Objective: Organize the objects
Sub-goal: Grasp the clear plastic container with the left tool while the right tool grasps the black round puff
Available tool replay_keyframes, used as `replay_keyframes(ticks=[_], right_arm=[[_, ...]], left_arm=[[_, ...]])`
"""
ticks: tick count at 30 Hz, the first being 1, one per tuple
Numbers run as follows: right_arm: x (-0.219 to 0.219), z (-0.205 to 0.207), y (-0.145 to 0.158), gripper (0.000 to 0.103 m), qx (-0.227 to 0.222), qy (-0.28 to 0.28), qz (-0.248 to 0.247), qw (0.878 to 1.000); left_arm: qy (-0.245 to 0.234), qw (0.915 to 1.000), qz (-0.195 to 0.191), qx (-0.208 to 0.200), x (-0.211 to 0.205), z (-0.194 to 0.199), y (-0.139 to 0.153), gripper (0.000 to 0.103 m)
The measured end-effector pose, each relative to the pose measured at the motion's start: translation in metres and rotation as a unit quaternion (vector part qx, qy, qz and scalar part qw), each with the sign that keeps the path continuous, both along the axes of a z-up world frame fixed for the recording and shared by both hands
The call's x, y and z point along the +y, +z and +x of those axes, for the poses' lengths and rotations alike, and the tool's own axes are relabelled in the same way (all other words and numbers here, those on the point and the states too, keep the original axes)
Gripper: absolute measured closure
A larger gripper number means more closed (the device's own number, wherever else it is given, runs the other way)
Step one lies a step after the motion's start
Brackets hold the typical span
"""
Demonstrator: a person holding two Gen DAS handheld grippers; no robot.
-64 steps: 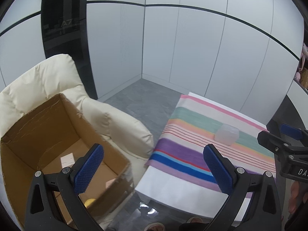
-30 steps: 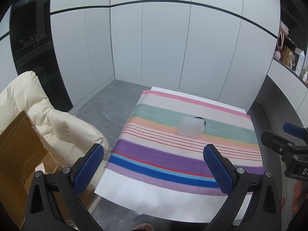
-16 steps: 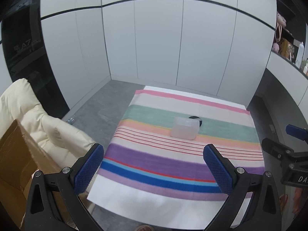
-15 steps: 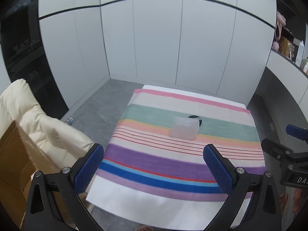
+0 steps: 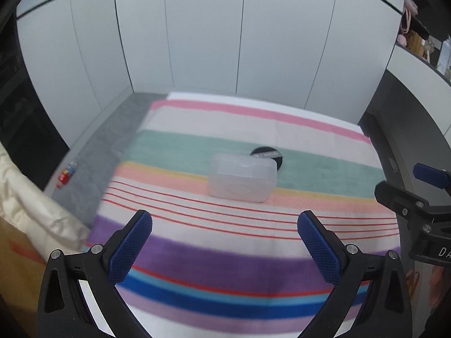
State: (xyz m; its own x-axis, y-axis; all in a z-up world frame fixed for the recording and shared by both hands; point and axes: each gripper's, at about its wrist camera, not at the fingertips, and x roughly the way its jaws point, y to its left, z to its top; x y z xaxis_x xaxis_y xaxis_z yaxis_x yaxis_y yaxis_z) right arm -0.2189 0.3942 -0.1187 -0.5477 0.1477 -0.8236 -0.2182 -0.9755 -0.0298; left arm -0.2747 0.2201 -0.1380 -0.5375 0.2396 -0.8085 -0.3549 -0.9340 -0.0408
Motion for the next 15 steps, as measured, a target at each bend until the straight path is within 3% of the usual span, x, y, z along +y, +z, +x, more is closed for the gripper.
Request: replay_keyframes(ticks=[7, 15], right_arm=[[0.018, -0.033, -0.046, 0.001, -0.018, 0.003, -0.01, 1.0], [0.028, -0.055, -0.082, 0.002, -0.025, -0.003, -0.024, 0.999]], left_arm=[[-0.004, 0.9998, -0.006, -0.017, 0.022, -0.029, -0.043, 0.0], [-0.001, 0.9998, 0.01, -0.017, 0.034, -0.06, -0.067, 0.002]])
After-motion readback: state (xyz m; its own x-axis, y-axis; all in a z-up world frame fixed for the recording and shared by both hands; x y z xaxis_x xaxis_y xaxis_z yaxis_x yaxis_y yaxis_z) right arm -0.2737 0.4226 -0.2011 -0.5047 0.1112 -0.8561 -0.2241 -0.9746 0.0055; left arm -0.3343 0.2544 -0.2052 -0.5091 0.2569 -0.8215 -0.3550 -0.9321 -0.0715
